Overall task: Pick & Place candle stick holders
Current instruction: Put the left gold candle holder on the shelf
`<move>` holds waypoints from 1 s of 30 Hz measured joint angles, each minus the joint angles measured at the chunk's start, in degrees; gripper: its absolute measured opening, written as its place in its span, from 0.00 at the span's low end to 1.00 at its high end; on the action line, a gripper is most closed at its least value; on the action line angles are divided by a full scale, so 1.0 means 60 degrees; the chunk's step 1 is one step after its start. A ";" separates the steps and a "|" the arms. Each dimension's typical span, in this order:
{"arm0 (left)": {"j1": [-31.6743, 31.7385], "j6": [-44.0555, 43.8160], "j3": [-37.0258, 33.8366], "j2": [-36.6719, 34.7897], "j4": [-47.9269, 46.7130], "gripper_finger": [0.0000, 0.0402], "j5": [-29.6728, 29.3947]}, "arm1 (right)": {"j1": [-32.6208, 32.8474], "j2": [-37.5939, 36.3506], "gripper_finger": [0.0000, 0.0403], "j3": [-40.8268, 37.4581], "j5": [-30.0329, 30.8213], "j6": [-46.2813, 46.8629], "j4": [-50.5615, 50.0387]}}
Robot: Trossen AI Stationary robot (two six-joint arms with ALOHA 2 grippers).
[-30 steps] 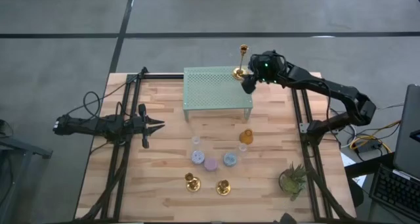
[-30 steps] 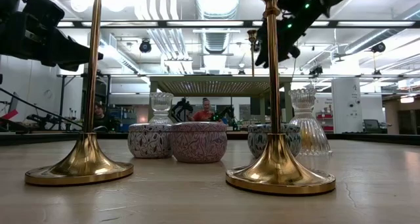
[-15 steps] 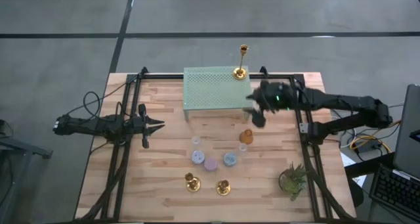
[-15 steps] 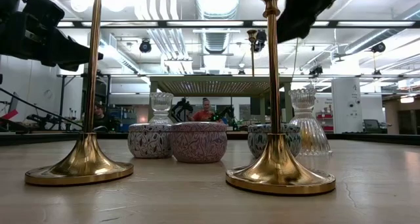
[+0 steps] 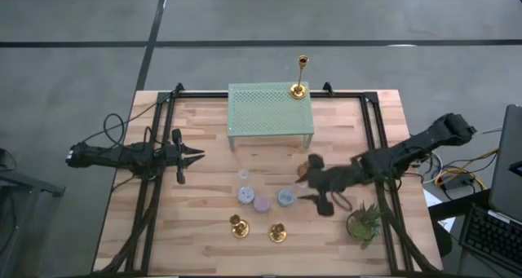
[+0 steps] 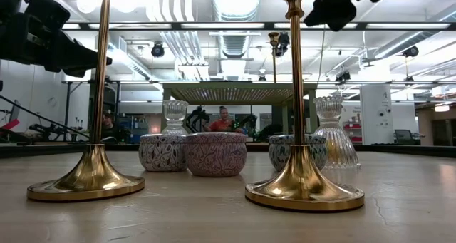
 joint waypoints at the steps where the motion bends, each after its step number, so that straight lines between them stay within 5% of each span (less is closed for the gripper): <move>1: 0.0000 0.0000 0.0000 -0.0001 0.0000 0.15 0.0002 | 0.0161 0.0172 0.57 -0.0007 0.0013 0.0143 0.0083; 12: -0.0003 -0.0001 -0.0004 0.0001 0.0000 0.15 -0.0001 | 0.0654 0.0577 0.50 -0.0071 0.0341 0.0382 0.0368; 24: -0.0003 0.0003 -0.0004 -0.0002 0.0004 0.15 0.0002 | 0.0723 -0.2568 0.05 -0.1302 0.0829 -0.0111 -0.0009; 30: -0.0001 0.0002 -0.0004 0.0000 0.0004 0.15 0.0000 | 0.0723 -0.4115 0.03 -0.2579 0.0767 -0.0445 0.0651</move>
